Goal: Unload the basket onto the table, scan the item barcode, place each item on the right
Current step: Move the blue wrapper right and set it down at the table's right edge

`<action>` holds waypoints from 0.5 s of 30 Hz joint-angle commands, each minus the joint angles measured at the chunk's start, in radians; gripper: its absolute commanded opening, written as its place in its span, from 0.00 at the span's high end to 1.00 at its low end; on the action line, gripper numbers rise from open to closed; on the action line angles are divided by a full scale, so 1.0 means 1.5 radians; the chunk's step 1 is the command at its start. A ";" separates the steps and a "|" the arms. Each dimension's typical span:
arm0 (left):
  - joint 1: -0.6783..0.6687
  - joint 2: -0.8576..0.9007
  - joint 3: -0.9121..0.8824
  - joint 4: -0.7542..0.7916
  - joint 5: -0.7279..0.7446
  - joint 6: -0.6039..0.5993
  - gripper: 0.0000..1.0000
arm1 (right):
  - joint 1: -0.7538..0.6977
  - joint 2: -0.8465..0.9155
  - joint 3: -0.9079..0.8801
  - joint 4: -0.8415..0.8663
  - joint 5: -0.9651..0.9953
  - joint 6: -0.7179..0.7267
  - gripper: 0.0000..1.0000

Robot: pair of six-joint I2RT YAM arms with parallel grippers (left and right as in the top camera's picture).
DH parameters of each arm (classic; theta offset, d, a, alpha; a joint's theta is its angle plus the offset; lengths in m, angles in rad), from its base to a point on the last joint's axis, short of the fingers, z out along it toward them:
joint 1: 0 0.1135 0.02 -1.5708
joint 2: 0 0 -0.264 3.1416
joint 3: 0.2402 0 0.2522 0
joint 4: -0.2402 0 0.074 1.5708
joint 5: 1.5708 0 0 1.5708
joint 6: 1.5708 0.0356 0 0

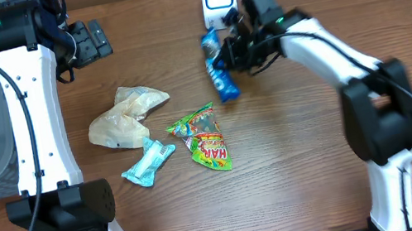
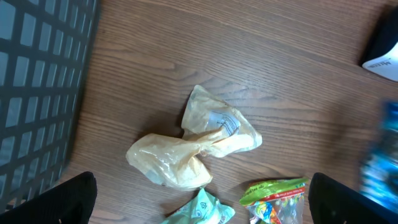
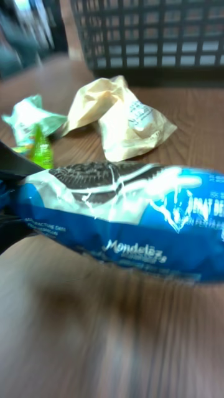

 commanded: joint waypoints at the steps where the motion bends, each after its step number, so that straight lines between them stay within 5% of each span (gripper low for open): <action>1: -0.001 -0.002 -0.005 0.001 -0.004 0.006 0.00 | -0.008 -0.173 0.014 -0.108 0.243 -0.082 0.96; 9: -0.001 -0.002 -0.005 0.001 -0.004 0.006 0.00 | -0.045 -0.260 0.008 -0.387 0.644 -0.107 0.96; 15: -0.001 -0.002 -0.005 0.001 -0.004 0.006 0.00 | -0.117 -0.239 -0.061 -0.364 0.704 -0.122 0.96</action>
